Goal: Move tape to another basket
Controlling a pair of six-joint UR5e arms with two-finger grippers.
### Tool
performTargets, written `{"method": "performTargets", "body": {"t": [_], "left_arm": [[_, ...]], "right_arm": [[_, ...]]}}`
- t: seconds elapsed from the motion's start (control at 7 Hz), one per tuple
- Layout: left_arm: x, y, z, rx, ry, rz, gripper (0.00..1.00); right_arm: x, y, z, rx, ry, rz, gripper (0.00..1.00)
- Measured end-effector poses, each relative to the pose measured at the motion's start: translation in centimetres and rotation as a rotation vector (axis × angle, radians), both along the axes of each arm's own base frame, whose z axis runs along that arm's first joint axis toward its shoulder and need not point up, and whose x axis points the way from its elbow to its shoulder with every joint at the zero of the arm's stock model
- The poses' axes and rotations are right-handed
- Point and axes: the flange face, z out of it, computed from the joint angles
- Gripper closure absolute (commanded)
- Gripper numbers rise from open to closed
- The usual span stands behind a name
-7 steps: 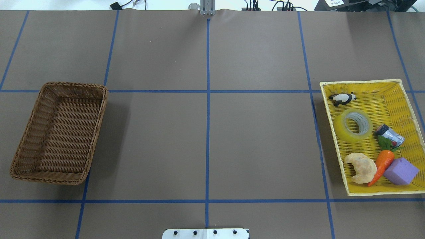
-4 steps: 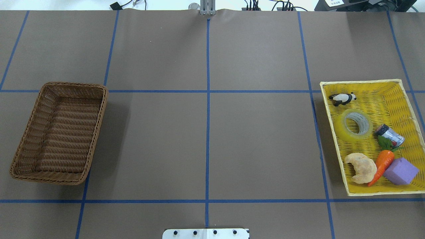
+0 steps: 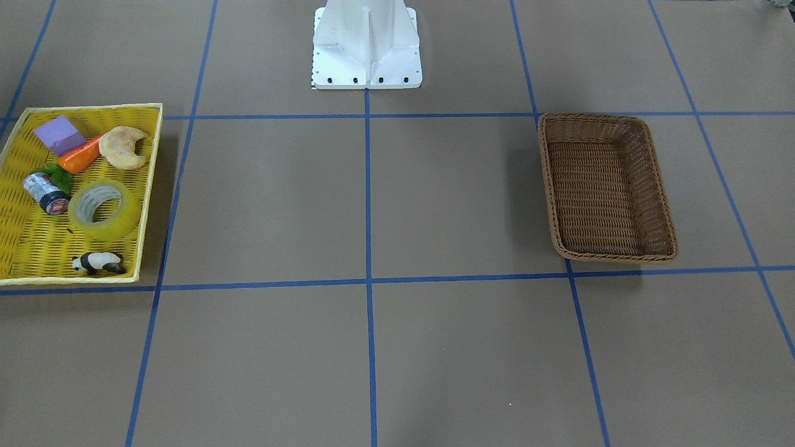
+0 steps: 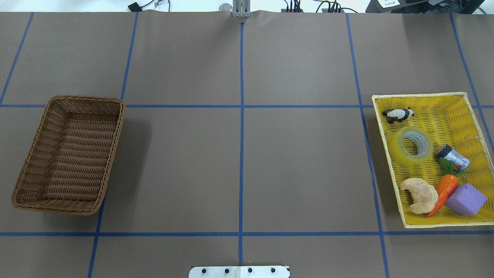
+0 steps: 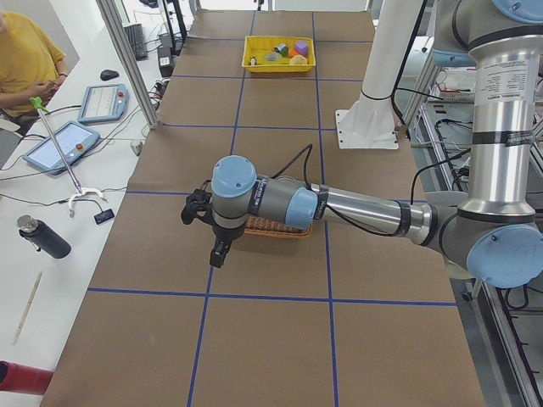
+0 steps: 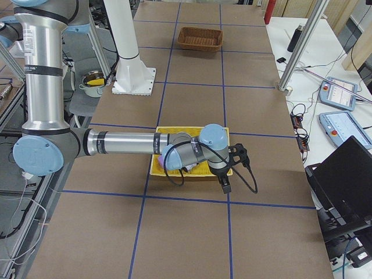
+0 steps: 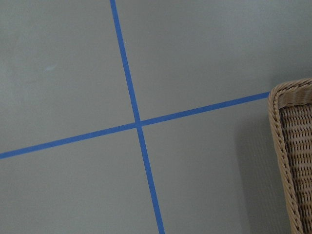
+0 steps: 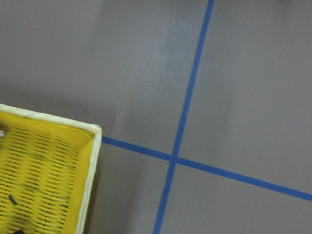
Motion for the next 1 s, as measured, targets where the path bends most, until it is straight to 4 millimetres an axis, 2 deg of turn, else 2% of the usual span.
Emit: {"method": "performTargets", "body": {"t": [0.14,0.43,0.71,1.0], "left_arm": [[0.0,-0.6,-0.7,0.045,-0.001,-0.001,0.02],[0.0,-0.8,-1.1,0.072,0.0,-0.001,0.02],[0.0,-0.9,-1.2,0.077,0.001,0.0,0.02],[0.0,-0.8,-1.3,0.08,0.001,0.001,0.02]], "right_arm": [[-3.2,-1.0,-2.1,0.055,-0.012,-0.061,0.0],[-9.2,-0.7,-4.8,0.105,-0.09,-0.17,0.02],[-15.0,0.8,-5.5,0.047,-0.157,-0.204,0.05],[-19.2,2.1,-5.1,0.014,-0.151,-0.216,0.1]]}}
